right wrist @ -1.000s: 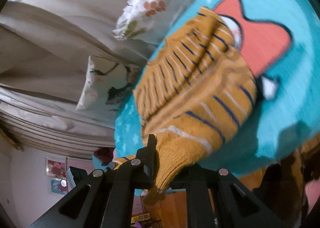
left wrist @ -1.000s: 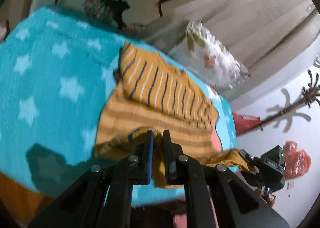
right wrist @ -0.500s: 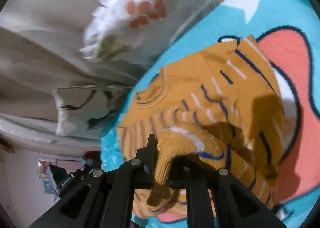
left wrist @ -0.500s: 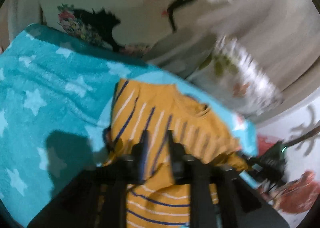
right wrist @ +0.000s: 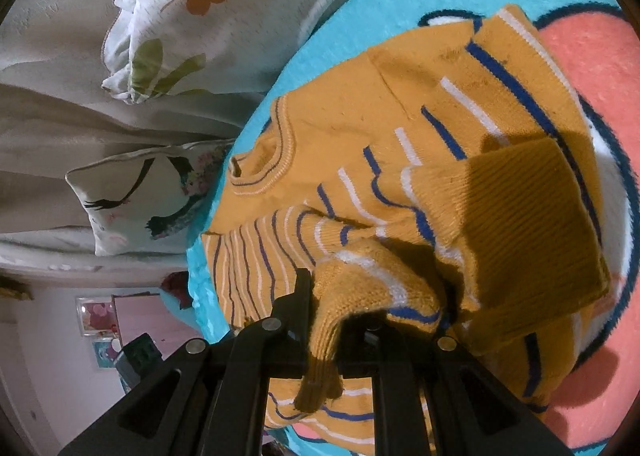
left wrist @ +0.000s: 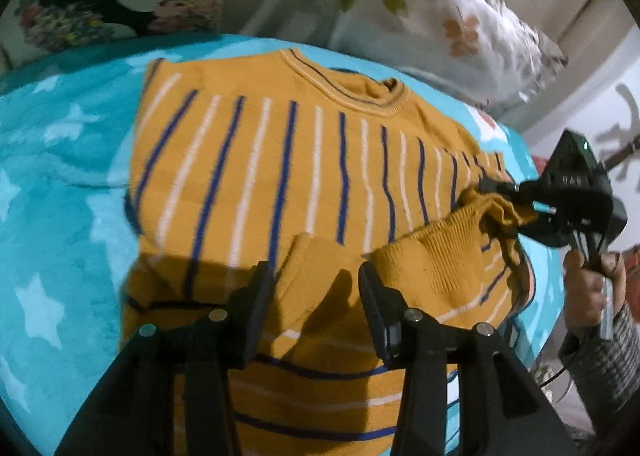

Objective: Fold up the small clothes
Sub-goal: 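Fold the hem toward the collar with the left gripper while the right gripper holds the cuff, then release the hem and cuff, opening both grippers above the folded sweater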

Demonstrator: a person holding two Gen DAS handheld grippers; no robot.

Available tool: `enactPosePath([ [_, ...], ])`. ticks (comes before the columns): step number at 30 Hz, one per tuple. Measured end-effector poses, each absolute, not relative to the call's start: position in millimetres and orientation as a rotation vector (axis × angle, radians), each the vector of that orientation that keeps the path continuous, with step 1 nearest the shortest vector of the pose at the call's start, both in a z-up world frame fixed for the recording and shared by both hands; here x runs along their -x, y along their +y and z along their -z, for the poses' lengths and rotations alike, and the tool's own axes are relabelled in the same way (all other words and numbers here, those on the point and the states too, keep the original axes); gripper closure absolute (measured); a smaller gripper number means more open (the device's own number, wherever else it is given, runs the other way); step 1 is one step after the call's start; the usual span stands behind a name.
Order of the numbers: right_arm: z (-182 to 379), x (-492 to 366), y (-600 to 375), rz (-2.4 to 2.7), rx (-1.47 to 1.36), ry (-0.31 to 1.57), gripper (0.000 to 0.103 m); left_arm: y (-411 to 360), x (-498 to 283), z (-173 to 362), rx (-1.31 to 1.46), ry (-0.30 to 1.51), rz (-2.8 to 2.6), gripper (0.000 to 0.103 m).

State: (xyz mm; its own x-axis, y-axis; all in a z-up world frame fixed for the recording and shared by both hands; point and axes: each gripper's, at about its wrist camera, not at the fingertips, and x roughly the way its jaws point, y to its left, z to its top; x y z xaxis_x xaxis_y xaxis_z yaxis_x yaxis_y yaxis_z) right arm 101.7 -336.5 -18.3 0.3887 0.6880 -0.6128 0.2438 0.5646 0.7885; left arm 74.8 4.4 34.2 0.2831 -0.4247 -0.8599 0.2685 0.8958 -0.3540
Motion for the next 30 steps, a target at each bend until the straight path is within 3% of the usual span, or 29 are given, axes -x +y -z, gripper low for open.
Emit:
enactPosePath([
  [2, 19, -100, -338, -0.347, -0.969, 1.182, 0.092, 0, -76, -33, 0.125, 1.217, 0.462, 0.078],
  [3, 19, -99, -337, -0.346, -0.968, 1.183, 0.092, -2, -76, -32, 0.104, 1.232, 0.444, 0.095],
  [11, -15, -80, -345, -0.43, -1.019, 1.118, 0.092, 48, -66, -100, 0.29, 1.088, 0.364, 0.096],
  [16, -38, -97, -351, -0.49, -1.064, 1.068, 0.092, 81, -105, -131, 0.404, 1.017, 0.278, 0.096],
  [27, 17, -185, -346, -0.399, -1.137, 1.145, 0.09, 74, -201, -60, 0.406, 1.151, 0.085, 0.095],
  [29, 28, -187, -353, -0.393, -1.182, 1.155, 0.089, 75, -202, -57, 0.421, 1.148, 0.064, 0.091],
  [30, 33, -187, -358, -0.386, -1.215, 1.151, 0.084, 75, -202, -58, 0.422, 1.146, 0.06, 0.084],
])
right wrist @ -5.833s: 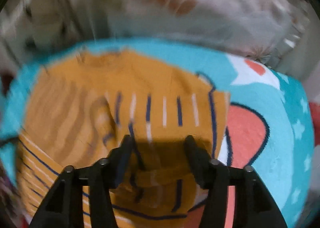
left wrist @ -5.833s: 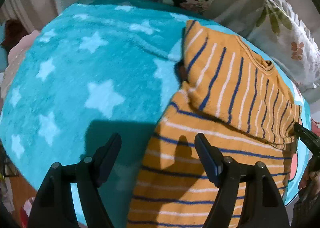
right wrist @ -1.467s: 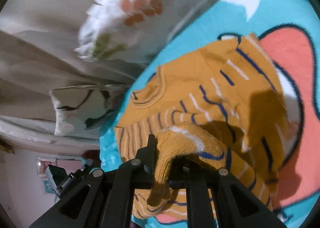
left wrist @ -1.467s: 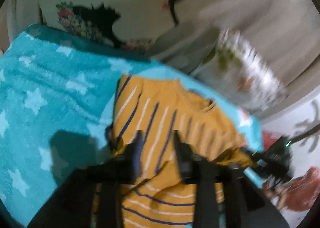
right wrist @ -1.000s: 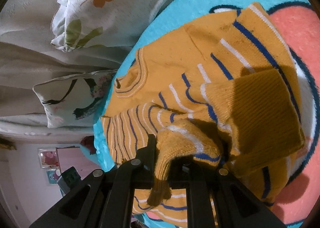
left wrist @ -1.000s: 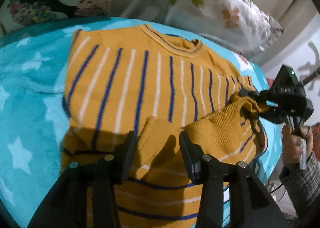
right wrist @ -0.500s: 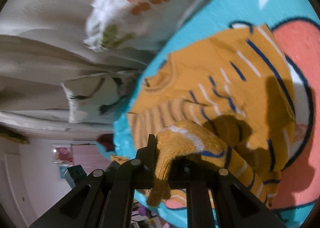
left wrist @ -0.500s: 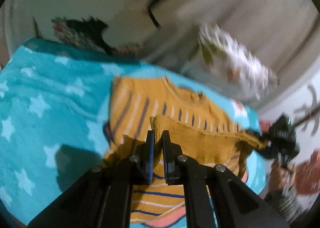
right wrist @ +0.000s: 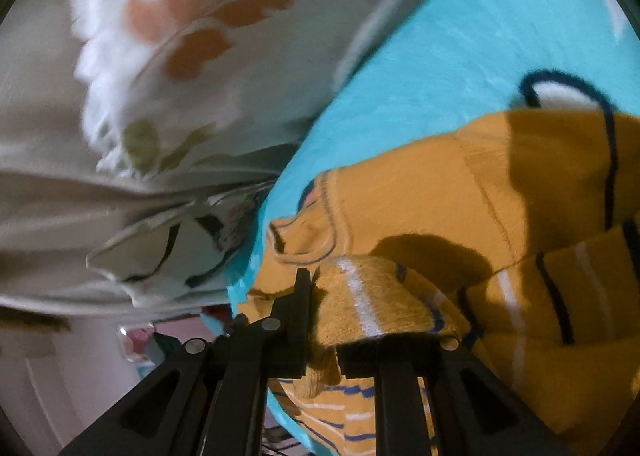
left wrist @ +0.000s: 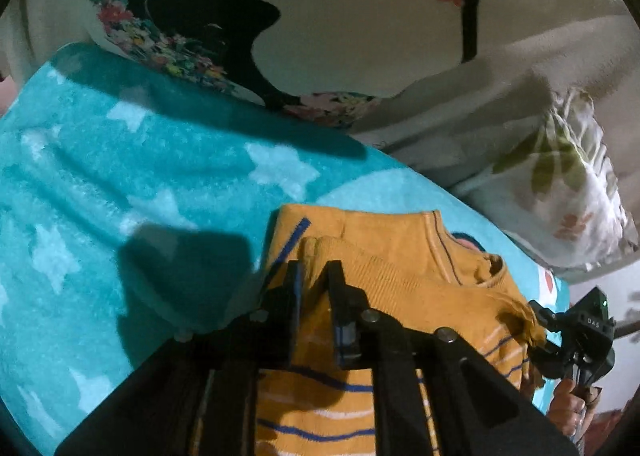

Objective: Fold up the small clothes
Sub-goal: 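Release the hem and cuff, opening both grippers above the folded sweater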

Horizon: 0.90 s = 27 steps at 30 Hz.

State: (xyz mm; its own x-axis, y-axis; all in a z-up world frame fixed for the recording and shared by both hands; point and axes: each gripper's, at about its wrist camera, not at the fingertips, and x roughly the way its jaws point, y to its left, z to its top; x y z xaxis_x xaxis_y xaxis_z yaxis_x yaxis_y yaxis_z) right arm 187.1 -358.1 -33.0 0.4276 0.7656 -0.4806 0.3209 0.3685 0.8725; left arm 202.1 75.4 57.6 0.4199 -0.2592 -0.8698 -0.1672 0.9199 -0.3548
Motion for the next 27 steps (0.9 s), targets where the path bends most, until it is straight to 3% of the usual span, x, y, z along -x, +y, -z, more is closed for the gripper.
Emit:
enactPosePath([
  [1, 35, -186, -363, -0.372, -1.237, 1.139, 0.079, 77, -202, -59, 0.43, 1.142, 0.059, 0.075],
  [3, 40, -183, -383, -0.321, -1.325, 1.078, 0.049, 81, -200, -64, 0.451, 1.123, 0.054, 0.061],
  [4, 41, -183, -389, -0.308, -1.356, 1.059, 0.045, 84, -200, -68, 0.458, 1.11, 0.048, 0.058],
  [9, 18, -182, -411, -0.263, -1.251, 1.041, 0.043, 89, -192, -82, 0.45, 1.102, 0.034, 0.052],
  [14, -34, -161, -387, -0.226, -0.693, 1.136, 0.043, 81, -162, -82, 0.335, 1.146, 0.06, 0.049],
  [18, -41, -118, -373, -0.229, -0.42, 1.193, 0.043, 82, -131, -70, 0.27, 1.176, 0.085, 0.049],
  [25, -11, -63, -377, -0.19, -0.494, 1.225, 0.043, 102, -88, -45, 0.352, 1.234, 0.083, 0.045],
  [26, -6, -58, -374, -0.185, -0.5, 1.227, 0.046, 103, -85, -41, 0.365, 1.242, 0.081, 0.045],
  [27, -4, -54, -370, -0.173, -0.481, 1.221, 0.058, 104, -81, -38, 0.375, 1.249, 0.076, 0.045],
])
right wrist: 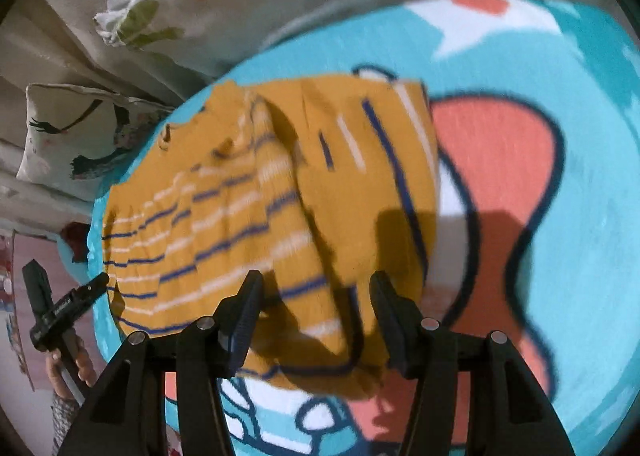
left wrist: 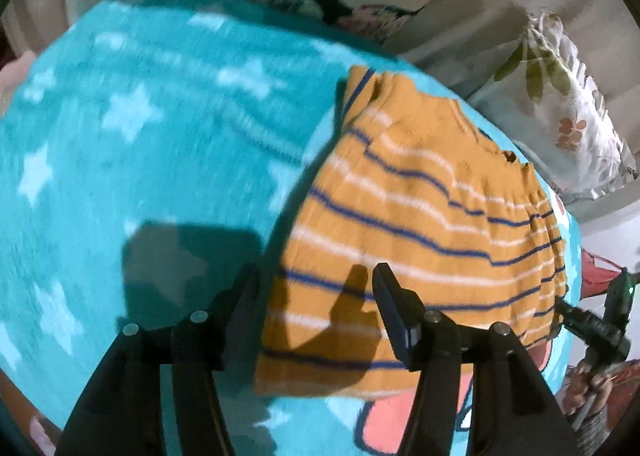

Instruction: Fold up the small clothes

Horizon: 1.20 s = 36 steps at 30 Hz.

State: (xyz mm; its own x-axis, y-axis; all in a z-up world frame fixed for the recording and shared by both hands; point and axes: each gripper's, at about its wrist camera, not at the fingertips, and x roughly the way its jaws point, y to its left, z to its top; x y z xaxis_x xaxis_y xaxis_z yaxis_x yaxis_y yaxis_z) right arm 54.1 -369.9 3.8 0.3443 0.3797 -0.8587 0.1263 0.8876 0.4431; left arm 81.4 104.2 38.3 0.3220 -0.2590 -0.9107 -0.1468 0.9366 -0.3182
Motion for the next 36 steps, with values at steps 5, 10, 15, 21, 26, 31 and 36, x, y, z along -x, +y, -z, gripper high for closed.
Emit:
enactPosePath([
  [5, -3, -41, -375, -0.203, -0.506, 1.268, 0.098, 102, -69, -47, 0.37, 1.24, 0.08, 0.045],
  [10, 6, -19, -418, -0.091, -0.614, 1.302, 0.1, 103, -63, -61, 0.372, 1.205, 0.1, 0.041],
  [15, 10, -19, -417, -0.113, -0.659, 1.291, 0.088, 99, -59, -60, 0.348, 1.234, 0.083, 0.041],
  [21, -56, -22, -396, -0.118, -0.473, 1.116, 0.079, 92, -52, -67, 0.319, 1.221, 0.072, 0.041],
  [26, -59, -65, -340, -0.271, -0.438, 1.077, 0.079, 84, -74, -59, 0.299, 1.217, 0.022, 0.041],
  [31, -27, -117, -302, -0.33, -0.381, 1.113, 0.079, 89, -95, -32, 0.32, 1.276, -0.054, 0.041],
  [36, 3, -152, -346, -0.192, -0.497, 1.113, 0.082, 96, -94, -28, 0.379, 1.28, -0.074, 0.038],
])
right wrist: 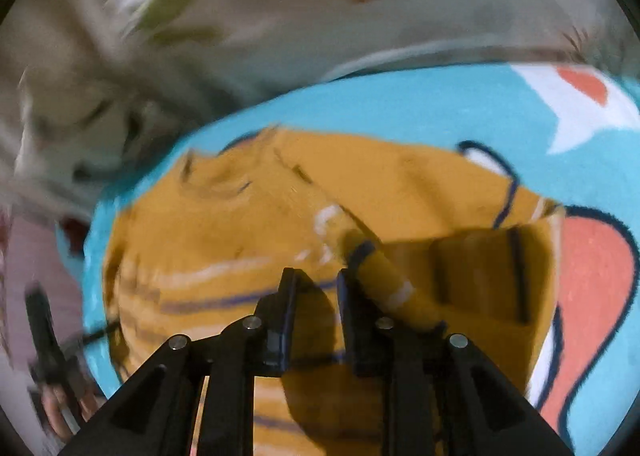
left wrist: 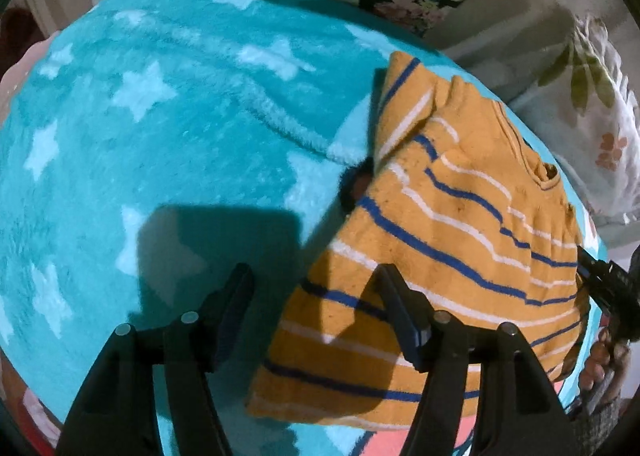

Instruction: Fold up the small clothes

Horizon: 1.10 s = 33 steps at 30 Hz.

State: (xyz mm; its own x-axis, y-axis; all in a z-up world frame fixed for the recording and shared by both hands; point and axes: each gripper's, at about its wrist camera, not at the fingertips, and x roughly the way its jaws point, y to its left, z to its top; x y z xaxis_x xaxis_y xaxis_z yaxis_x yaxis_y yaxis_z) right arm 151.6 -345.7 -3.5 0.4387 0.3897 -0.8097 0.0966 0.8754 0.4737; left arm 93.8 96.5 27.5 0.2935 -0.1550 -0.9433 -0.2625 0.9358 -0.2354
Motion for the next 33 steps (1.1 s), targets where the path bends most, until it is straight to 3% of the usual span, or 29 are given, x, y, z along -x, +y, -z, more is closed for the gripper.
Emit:
enactPosePath([
  [3, 11, -160, -385, -0.146, -0.646, 1.108, 0.083, 100, -91, -32, 0.381, 1.277, -0.088, 0.038],
  [5, 2, -163, -392, -0.072, -0.563, 1.098, 0.078, 102, -86, -38, 0.368, 1.266, -0.102, 0.038],
  [9, -25, -160, -397, -0.043, -0.526, 1.056, 0.077, 107, -75, -51, 0.355, 1.242, -0.135, 0.038],
  [16, -81, -143, -318, -0.227, -0.4, 0.903, 0.073, 109, -59, -44, 0.229, 1.272, -0.199, 0.038],
  [18, -88, -138, -272, -0.315, -0.297, 0.885, 0.049, 111, -58, -38, 0.221, 1.284, -0.198, 0.038],
  [19, -89, -136, -256, -0.357, -0.255, 0.903, 0.048, 113, -57, -36, 0.232, 1.284, -0.188, 0.038],
  [22, -83, -139, -192, -0.53, -0.195, 0.986, 0.052, 116, -58, -34, 0.245, 1.281, -0.166, 0.038],
  [24, -75, -144, -153, -0.61, -0.182, 1.039, 0.077, 118, -58, -33, 0.252, 1.28, -0.149, 0.038],
  [25, -70, -148, -136, -0.641, -0.17, 1.067, 0.08, 120, -58, -34, 0.253, 1.279, -0.14, 0.038],
  [33, -18, -186, -27, -0.596, 0.083, 1.199, 0.082, 126, -71, -32, 0.238, 1.293, -0.075, 0.037],
])
